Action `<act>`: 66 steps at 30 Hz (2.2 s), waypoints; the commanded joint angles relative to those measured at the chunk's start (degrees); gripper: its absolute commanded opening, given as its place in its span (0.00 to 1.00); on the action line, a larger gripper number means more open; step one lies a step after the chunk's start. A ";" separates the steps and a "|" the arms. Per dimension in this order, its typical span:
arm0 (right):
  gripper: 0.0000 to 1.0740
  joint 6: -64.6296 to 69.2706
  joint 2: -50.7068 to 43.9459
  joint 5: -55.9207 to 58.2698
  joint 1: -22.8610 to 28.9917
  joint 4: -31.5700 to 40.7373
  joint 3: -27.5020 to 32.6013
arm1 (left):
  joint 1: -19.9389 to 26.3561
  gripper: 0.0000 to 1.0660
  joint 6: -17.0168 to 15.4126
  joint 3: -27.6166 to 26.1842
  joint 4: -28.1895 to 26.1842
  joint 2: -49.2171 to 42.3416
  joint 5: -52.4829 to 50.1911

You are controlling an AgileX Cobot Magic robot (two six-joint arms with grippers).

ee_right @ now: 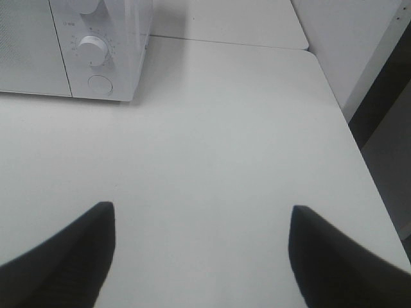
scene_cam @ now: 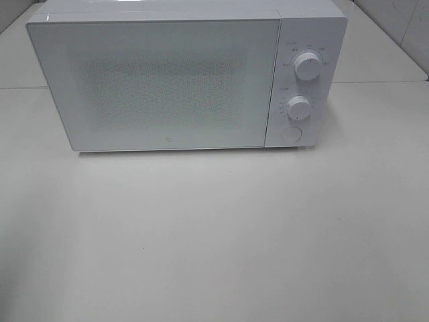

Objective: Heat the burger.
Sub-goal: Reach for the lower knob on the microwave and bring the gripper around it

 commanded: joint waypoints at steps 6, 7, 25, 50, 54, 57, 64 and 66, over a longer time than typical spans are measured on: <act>0.69 -0.23 -1.60 -0.29 -0.17 -0.11 0.06 | 0.11 0.95 0.06 4.58 0.80 -10.54 0.86; 0.69 -0.23 -1.60 -0.29 -0.17 -0.11 0.06 | 0.11 0.95 0.06 5.27 1.09 -12.32 0.92; 0.69 -0.23 -1.60 -0.29 -0.17 -0.11 0.06 | 0.11 0.95 -2.41 6.99 3.09 -30.88 2.75; 0.69 -0.17 -1.55 -0.29 -0.17 -0.17 0.06 | 0.11 0.95 -4.70 7.05 4.76 -38.04 2.69; 0.69 -0.17 -1.55 -0.29 -0.17 -0.17 0.06 | 0.11 0.95 -4.70 7.05 4.76 -38.04 2.69; 0.69 -0.17 -1.55 -0.29 -0.17 -0.17 0.06 | 0.11 0.95 -4.70 7.05 4.76 -38.04 2.69; 0.69 -0.17 -1.55 -0.29 -0.17 -0.17 0.06 | 0.11 0.95 -4.70 7.05 4.76 -37.93 2.69; 0.69 -0.17 -1.55 -0.29 -0.17 -0.17 0.06 | 0.11 0.95 -4.70 7.05 4.76 -37.87 2.69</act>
